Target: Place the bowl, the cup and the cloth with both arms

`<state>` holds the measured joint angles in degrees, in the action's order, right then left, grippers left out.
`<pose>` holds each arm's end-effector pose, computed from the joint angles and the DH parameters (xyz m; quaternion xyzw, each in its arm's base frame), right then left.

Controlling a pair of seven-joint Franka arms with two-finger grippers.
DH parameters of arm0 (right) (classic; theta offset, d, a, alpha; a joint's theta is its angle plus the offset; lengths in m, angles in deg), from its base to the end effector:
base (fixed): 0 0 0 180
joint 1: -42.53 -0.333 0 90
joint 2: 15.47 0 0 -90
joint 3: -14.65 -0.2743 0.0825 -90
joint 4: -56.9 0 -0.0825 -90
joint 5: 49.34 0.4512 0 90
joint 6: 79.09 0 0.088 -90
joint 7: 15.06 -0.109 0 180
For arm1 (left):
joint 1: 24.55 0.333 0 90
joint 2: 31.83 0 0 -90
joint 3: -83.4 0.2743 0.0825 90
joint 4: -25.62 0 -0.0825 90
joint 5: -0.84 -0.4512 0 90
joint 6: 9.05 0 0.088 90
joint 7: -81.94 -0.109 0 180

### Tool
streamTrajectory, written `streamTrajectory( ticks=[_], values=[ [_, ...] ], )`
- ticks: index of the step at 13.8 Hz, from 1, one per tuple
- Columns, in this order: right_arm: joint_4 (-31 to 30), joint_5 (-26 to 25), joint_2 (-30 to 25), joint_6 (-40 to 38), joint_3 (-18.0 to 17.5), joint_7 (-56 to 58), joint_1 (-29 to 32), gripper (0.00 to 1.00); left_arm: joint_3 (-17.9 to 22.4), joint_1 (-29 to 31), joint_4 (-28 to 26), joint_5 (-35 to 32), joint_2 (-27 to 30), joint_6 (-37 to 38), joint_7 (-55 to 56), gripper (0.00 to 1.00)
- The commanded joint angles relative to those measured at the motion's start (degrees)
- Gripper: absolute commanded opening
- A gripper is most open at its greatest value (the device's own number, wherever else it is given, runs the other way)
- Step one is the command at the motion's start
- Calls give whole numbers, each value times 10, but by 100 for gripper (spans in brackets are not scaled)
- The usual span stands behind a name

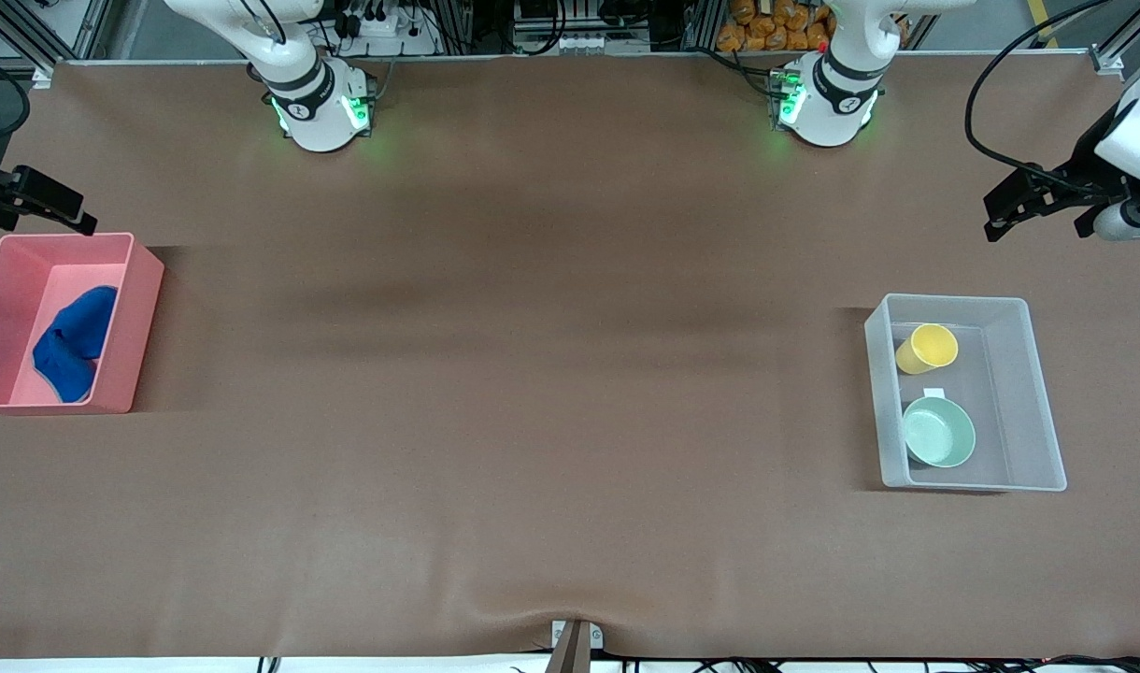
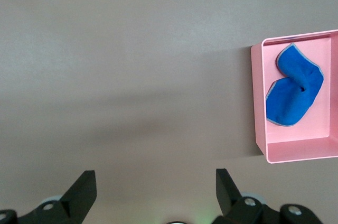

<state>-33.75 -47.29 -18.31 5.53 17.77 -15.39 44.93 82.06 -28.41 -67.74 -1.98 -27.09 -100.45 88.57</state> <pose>0.5959 -0.0541 0.5970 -0.9982 0.0497 0.0270 0.0204 0.5998 -0.0498 0.6020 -0.9993 -0.0125 -0.0267 0.0229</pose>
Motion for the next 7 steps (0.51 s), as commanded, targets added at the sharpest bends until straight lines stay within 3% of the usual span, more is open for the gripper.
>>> streamTrajectory(
  ticks=[1, 7],
  values=[
    [-3, -7, -10, -3, -5, 6, 5, 100, 6, -3, 1, 4, 15, 17, -7, 100],
    [-4, -7, -9, -3, -5, 6, 6, 100, 13, -4, 34, 5, 8, 47, -2, 100]
  ],
)
